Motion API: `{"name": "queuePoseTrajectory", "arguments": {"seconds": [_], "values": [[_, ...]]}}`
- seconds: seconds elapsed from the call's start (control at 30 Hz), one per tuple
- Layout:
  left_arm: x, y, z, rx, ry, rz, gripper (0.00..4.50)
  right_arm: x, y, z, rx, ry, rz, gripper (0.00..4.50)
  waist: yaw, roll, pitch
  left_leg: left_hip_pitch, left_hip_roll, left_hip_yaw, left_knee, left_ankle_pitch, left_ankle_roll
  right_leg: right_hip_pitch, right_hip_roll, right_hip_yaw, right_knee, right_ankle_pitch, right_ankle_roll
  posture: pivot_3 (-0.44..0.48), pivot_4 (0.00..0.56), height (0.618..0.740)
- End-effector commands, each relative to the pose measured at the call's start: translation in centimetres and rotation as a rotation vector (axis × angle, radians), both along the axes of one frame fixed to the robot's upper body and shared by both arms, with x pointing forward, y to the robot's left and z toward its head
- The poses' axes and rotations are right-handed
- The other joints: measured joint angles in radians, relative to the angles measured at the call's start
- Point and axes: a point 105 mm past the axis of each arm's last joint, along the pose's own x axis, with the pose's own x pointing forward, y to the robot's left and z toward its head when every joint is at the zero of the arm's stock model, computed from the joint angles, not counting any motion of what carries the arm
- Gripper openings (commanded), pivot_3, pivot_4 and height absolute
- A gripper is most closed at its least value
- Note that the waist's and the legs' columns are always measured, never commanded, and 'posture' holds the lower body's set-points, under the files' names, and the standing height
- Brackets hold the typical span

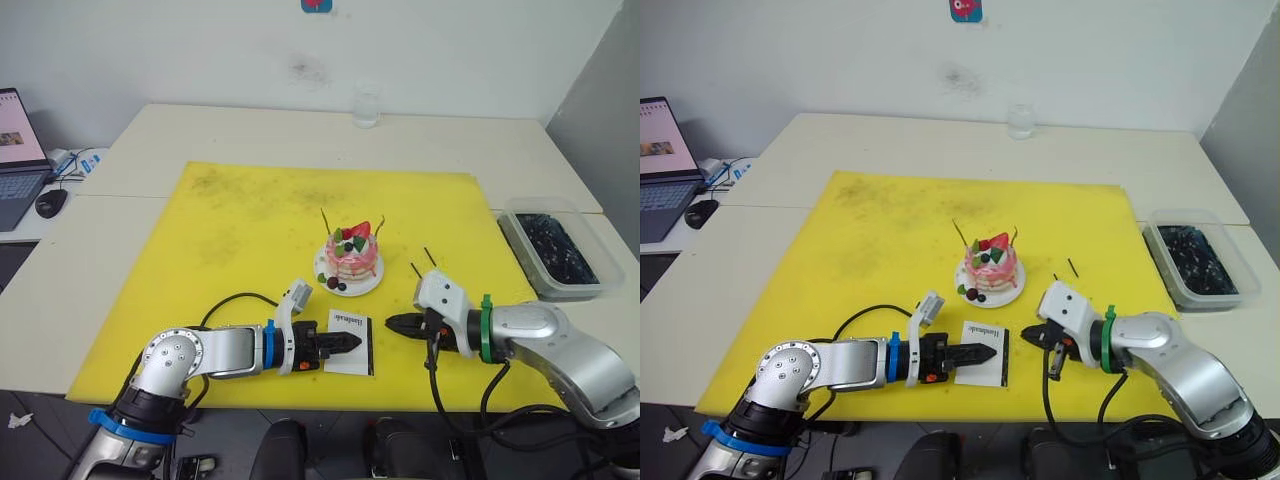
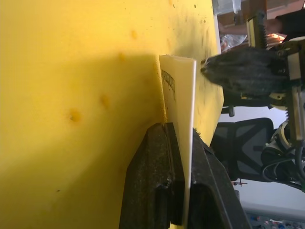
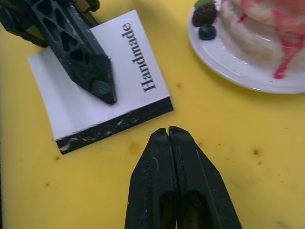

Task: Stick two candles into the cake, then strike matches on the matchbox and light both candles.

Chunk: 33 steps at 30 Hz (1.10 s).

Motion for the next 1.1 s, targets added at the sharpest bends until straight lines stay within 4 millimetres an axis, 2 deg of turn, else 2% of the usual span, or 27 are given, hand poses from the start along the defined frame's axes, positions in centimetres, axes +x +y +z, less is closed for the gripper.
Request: {"name": "queuePoseTrajectory", "arguments": {"seconds": [0.03, 0.3, 0.93, 1.03, 1.1], "values": [[-0.6, 0.3, -1.3, 0.028, 0.039, -0.003, 0.58, -0.4, 0.7, 0.0, -0.007, -0.027, 0.038, 0.0, 0.0, 0.0, 0.0, 0.0, 0.0, 0.0, 0.0, 0.0, 0.0, 0.0, 0.0, 0.0, 0.0, 0.0, 0.0, 0.0, 0.15, 0.74], [-0.6, 0.5, -1.2, 0.017, 0.05, 0.0, 2.96, -0.7, 1.1, -1.6, -0.052, -0.012, 0.081, 0.0, 0.0, 0.0, 0.0, 0.0, 0.0, 0.0, 0.0, 0.0, 0.0, 0.0, 0.0, 0.0, 0.0, 0.0, 0.0, 0.0, 0.15, 0.74], [-0.4, 0.5, -1.6, 0.041, 0.053, 0.007, 2.96, -0.8, 1.9, -2.0, -0.029, -0.022, 0.106, 0.0, -0.001, 0.0, -0.001, 0.001, 0.0, 0.0, 0.0, 0.0, 0.0, 0.0, 0.0, 0.0, 0.0, 0.0, 0.0, 0.0, 0.15, 0.74], [-0.4, 0.6, -1.9, 0.06, 0.049, 0.01, 2.35, -0.8, 1.8, -2.1, -0.03, -0.021, 0.105, 0.0, -0.001, 0.0, -0.001, 0.001, 0.0, 0.0, 0.0, 0.0, 0.0, 0.0, 0.0, 0.0, 0.0, 0.0, 0.0, 0.0, 0.15, 0.74], [-0.4, 0.7, -2.1, 0.075, 0.046, 0.008, 1.75, -0.8, 1.8, -2.1, -0.03, -0.02, 0.103, 0.0, -0.001, 0.0, -0.001, 0.001, 0.0, 0.0, 0.0, 0.0, 0.0, 0.0, 0.0, 0.0, 0.0, 0.0, 0.0, 0.0, 0.15, 0.74]]}}
